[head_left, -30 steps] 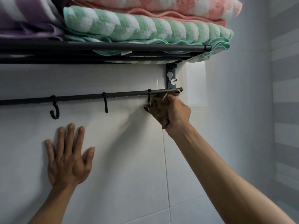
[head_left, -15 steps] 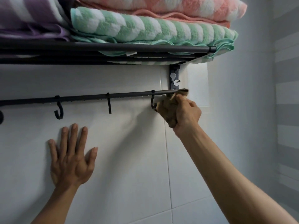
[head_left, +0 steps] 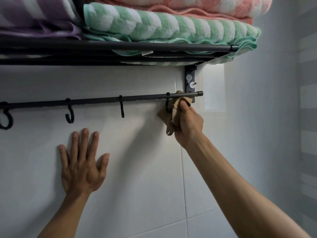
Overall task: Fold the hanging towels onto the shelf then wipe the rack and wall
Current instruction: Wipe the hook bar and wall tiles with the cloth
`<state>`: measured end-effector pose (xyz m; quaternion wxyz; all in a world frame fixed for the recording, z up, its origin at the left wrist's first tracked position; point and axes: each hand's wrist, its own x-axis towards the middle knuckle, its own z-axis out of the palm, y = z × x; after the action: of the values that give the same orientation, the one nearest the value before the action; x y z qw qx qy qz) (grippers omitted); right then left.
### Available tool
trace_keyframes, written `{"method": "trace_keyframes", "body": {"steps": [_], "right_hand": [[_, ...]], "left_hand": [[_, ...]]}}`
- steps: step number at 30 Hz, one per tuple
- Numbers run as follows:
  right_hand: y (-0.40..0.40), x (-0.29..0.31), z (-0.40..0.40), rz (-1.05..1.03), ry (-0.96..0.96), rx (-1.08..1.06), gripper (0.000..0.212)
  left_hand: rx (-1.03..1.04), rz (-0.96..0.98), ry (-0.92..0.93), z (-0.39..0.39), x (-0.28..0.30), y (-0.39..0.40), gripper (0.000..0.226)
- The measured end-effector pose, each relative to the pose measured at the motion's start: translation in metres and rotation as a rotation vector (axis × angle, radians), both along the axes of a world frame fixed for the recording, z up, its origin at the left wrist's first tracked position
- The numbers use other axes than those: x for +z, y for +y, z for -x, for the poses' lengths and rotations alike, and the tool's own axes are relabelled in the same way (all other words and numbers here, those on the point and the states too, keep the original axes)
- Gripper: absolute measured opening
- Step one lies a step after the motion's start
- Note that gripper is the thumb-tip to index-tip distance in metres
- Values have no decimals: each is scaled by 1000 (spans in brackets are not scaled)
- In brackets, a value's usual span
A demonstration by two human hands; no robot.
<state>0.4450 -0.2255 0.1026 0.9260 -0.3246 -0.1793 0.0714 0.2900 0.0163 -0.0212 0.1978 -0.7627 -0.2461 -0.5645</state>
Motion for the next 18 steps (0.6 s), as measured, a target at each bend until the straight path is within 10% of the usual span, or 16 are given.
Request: {"method": "trace_keyframes", "body": {"steps": [12,18], "right_hand": [[5,-68,51,-234,-18,377,59],[31,-30,82,-230,19,389,34]], "left_hand": [[7,-27,-9,0,0,2,73],[15,-54,-19,0,-1,4,73]]}}
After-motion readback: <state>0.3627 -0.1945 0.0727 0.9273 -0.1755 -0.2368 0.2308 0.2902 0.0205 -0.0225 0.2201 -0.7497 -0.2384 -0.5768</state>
